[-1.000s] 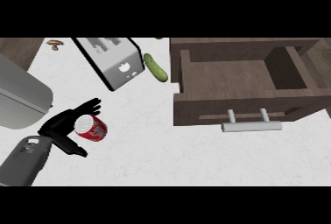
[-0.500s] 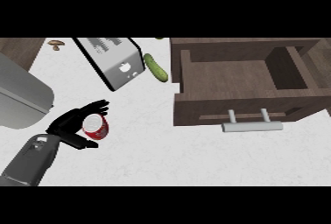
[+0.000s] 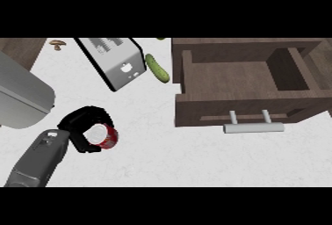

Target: Pick up the can, place it into the drawer and close the drawer

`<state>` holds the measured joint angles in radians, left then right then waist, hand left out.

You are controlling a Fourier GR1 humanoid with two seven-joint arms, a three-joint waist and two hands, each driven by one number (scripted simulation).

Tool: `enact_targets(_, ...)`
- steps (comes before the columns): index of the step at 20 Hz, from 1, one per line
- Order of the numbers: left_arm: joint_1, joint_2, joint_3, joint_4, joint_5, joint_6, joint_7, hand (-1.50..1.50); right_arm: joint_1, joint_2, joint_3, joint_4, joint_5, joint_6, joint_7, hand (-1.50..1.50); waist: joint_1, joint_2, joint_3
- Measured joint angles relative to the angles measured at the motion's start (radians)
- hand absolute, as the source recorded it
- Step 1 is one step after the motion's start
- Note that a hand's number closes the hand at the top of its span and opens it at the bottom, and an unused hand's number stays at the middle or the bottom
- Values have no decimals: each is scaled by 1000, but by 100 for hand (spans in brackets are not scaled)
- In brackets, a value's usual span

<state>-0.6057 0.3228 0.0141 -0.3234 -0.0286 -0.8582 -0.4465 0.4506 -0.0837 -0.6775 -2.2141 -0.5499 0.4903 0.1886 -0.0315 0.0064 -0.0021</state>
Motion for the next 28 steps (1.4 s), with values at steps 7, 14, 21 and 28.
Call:
enact_targets(7,19,-37,54,-61,93,44,34,150,33,24,-12,-29,-15,3,12,-150,18,-7,1)
enact_targets(14,44,-154,248,-103,254,427,-32,150,52,45,-28,-36,-6,1,5,-150,45,-17,4)
enact_targets(21,28,-273,243,-365,290,687,52,150,65,64,-27,-76,-12,-22,22,-150,52,-21,4)
enact_targets(28,70,-313,114,-743,305,881,298,150,65,70,-25,-89,-15,-26,37,-150,48,-19,4)
